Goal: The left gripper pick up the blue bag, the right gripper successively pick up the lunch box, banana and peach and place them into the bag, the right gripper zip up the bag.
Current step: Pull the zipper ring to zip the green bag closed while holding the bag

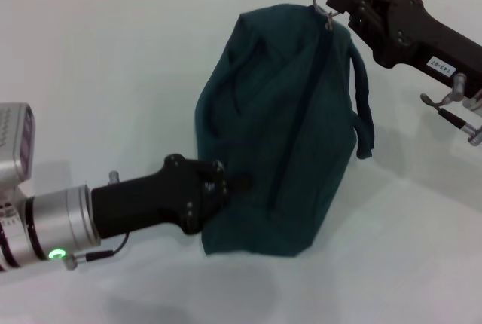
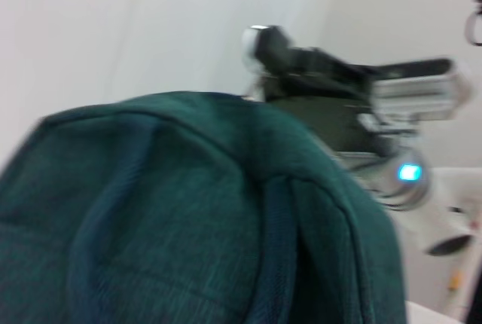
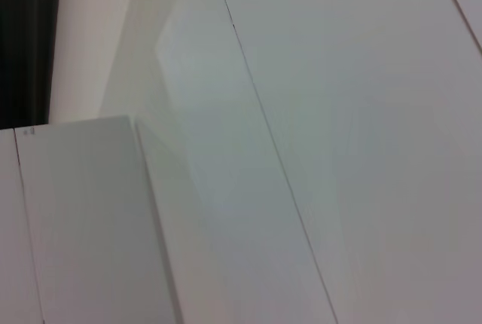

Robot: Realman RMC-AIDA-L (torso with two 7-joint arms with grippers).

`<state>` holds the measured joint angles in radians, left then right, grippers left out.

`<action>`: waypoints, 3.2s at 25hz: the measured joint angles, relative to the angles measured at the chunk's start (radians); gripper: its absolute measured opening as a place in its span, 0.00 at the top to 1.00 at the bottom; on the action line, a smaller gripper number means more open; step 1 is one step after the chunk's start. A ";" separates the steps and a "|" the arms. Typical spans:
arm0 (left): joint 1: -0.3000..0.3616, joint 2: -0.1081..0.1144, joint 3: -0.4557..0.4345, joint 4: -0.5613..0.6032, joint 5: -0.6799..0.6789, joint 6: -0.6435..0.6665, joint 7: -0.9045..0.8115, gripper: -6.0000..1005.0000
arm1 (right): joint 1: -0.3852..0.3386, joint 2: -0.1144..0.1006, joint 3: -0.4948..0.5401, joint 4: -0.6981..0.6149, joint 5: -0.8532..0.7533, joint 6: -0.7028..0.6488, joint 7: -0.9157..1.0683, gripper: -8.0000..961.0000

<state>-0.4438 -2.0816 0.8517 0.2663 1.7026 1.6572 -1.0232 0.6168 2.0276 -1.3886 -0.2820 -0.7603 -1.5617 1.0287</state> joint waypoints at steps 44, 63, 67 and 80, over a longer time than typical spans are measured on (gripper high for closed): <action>-0.120 -0.003 0.210 1.077 0.216 -0.159 -1.064 0.18 | 0.027 0.000 -0.027 0.005 0.102 0.053 0.077 0.99; -0.142 -0.005 0.466 1.365 0.433 -0.136 -1.611 0.13 | 0.061 0.000 -0.057 0.006 0.125 0.084 0.086 0.99; -0.139 -0.006 0.496 1.367 0.507 -0.143 -1.651 0.13 | 0.064 0.000 -0.065 0.002 0.125 0.085 0.086 0.99; -0.142 -0.001 0.503 1.348 0.562 -0.123 -1.631 0.20 | 0.069 0.000 -0.076 0.002 0.127 0.085 0.089 0.99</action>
<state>-0.5855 -2.0831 1.3551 1.6145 2.2645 1.5341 -2.6537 0.6858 2.0279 -1.4650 -0.2799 -0.6334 -1.4771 1.1181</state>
